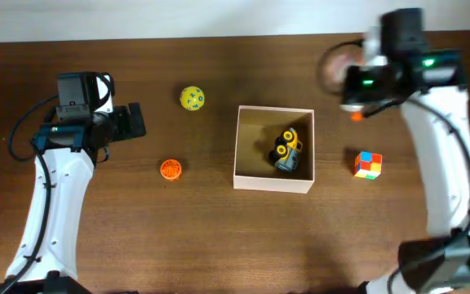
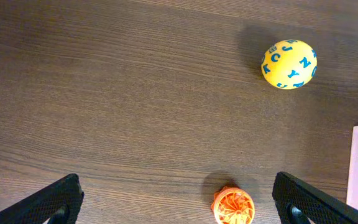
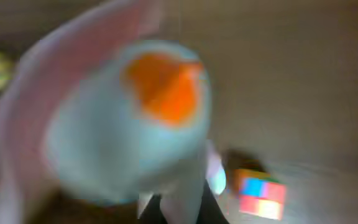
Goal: Pack container
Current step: 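Carry the duck with the right gripper into the box and release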
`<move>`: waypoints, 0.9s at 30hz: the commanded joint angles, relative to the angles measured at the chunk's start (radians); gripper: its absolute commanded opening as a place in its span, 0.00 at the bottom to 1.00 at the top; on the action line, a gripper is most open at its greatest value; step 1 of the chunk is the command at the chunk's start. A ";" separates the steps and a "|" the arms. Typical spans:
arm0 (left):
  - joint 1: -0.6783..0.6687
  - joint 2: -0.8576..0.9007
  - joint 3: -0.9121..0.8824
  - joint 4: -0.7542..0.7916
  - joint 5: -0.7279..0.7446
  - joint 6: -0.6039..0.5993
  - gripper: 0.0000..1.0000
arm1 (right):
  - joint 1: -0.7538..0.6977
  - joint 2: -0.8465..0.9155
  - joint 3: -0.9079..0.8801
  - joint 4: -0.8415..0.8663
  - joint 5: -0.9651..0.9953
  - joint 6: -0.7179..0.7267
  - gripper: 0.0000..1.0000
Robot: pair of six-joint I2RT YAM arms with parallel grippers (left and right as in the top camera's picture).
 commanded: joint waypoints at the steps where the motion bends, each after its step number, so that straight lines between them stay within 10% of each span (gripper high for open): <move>1: 0.003 0.006 0.019 0.000 0.014 0.016 0.99 | 0.145 0.041 -0.027 0.004 -0.010 0.107 0.04; 14: 0.003 0.006 0.019 0.000 0.014 0.016 0.99 | 0.407 0.207 -0.256 0.311 0.062 0.354 0.06; 17: 0.003 0.006 0.019 0.000 0.014 0.016 0.99 | 0.422 0.233 -0.265 0.344 0.059 0.360 0.47; 27: 0.003 0.006 0.019 0.000 0.014 0.016 0.99 | 0.420 0.161 -0.228 0.356 0.090 0.232 0.56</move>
